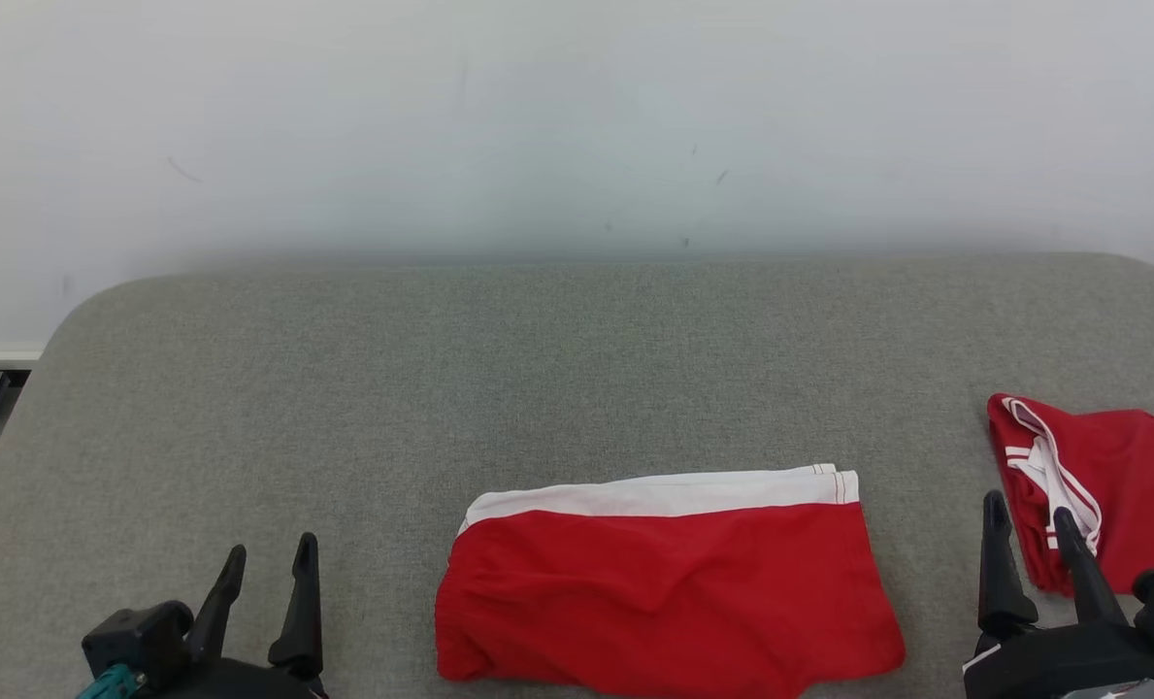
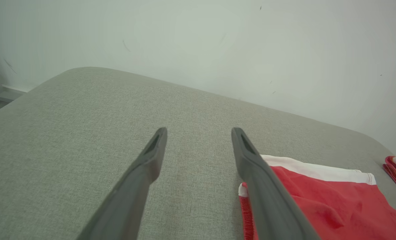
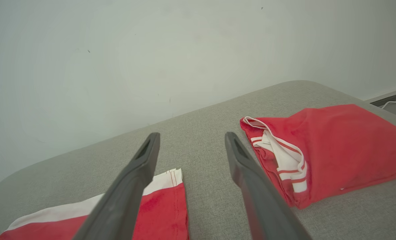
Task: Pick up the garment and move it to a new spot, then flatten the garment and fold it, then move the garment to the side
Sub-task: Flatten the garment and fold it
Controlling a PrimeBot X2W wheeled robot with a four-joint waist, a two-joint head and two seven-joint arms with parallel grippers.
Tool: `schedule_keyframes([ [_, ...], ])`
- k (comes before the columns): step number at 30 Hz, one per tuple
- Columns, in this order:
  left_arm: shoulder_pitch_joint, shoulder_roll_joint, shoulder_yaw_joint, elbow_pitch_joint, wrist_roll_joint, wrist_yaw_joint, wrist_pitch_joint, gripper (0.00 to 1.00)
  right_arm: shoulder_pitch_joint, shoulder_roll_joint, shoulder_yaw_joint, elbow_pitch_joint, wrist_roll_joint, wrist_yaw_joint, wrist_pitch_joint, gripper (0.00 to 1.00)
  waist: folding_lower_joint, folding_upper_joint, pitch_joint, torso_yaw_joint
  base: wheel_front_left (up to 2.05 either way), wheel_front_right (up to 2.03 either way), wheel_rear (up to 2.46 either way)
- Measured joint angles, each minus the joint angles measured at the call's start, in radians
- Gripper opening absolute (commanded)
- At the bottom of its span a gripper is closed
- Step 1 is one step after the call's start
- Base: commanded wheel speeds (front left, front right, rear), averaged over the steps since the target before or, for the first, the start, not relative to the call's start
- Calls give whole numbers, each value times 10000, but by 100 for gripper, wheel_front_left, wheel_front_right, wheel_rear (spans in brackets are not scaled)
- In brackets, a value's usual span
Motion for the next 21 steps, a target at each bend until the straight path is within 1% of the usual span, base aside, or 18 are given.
schedule_keyframes([
  [10, 117, -104, 184, -157, 332, 0, 355, 100, -216, -4, 84, 259, -38, 94, -205, 100, 0, 0, 79, 12, 0, 0, 0],
  [13, 128, -138, 203, -228, 341, 0, 456, 100, -286, -8, 153, 324, -36, 176, -142, 100, 0, 0, 102, 25, 0, 0, 0],
  [17, 130, -196, 245, -316, 420, 0, 545, 100, -716, -58, 159, 504, -21, 150, 529, 100, 0, 0, 120, 34, 0, 0, 0],
  [19, 130, -221, 278, -320, 449, 0, 594, 100, -979, -121, 182, 652, -19, 61, 1172, 100, 0, 0, 120, 28, 0, 0, 0],
  [21, 131, -247, 299, -332, 499, 0, 665, 100, -1098, -370, 470, 834, -44, 61, 2008, 100, 0, 0, 114, 21, 0, 0, 0],
])
